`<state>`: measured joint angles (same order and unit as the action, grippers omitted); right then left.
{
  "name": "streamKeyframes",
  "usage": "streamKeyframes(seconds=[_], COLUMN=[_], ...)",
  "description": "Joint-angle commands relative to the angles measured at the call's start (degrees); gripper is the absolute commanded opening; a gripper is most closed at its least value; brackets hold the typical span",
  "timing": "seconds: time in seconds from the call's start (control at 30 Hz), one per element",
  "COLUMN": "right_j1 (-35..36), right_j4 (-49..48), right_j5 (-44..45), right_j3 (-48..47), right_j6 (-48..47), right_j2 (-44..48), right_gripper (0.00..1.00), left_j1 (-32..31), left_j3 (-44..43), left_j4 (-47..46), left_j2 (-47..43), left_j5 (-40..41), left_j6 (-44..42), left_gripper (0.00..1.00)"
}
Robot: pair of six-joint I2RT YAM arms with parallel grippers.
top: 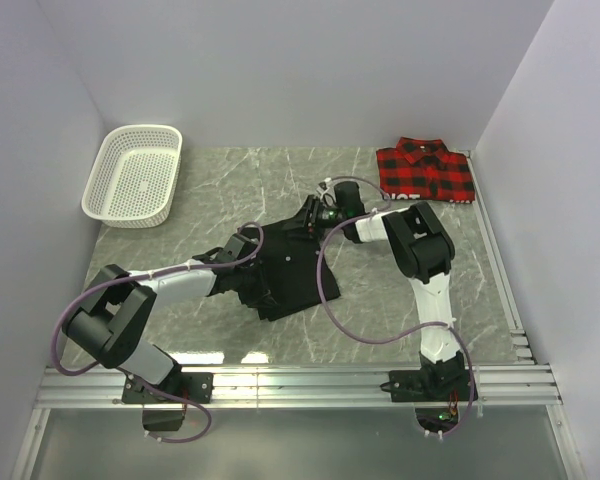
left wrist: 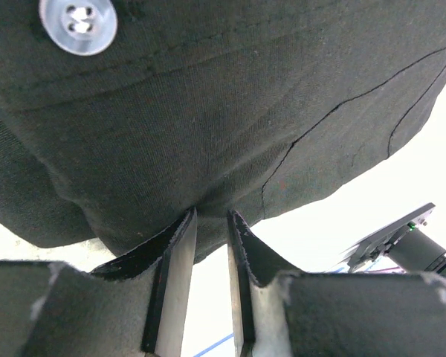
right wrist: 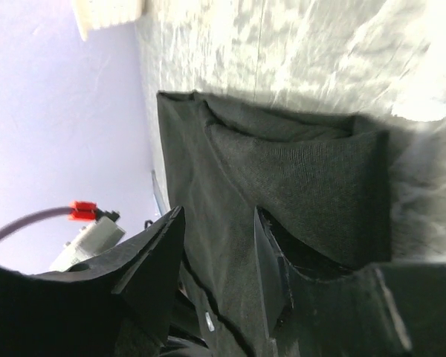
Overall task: Fold and stack the long sleeve shirts
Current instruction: Fold the shirt
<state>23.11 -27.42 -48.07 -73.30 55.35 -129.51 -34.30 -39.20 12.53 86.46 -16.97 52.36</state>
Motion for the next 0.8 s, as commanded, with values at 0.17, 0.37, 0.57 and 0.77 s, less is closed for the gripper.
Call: streamKeyframes(seconds=[0.17,0.37,0.57,0.77], right_j1=[-1.5,-2.3,-3.7,-5.6], right_j4=[4.0,4.9,7.6,13.5], right_j5=[4.6,6.9,7.9,9.5], right_j3=[-8.8,-7.7,-6.5,-5.5], right_j6=[-1.5,0.6,-1.7,-8.4], right_j2=[-2.4,-4.1,-2.3,5.1], right_gripper=[0.50,0.50,0.50,0.51], left_j1=[-0.2,-0.1,-0.2,-0.2], left_j3=[1.8,2.2,1.3,0.2], left_j4=[2.5,3.0,3.9,4.6], left_j2=[0.3,-0.5,-1.9,-4.4], left_j5=[-0.3,0.2,1.4,4.3], left_j6=[-2.0,-1.7,-2.0,-1.5], left_gripper=[0.31,0.31,0.35,0.46])
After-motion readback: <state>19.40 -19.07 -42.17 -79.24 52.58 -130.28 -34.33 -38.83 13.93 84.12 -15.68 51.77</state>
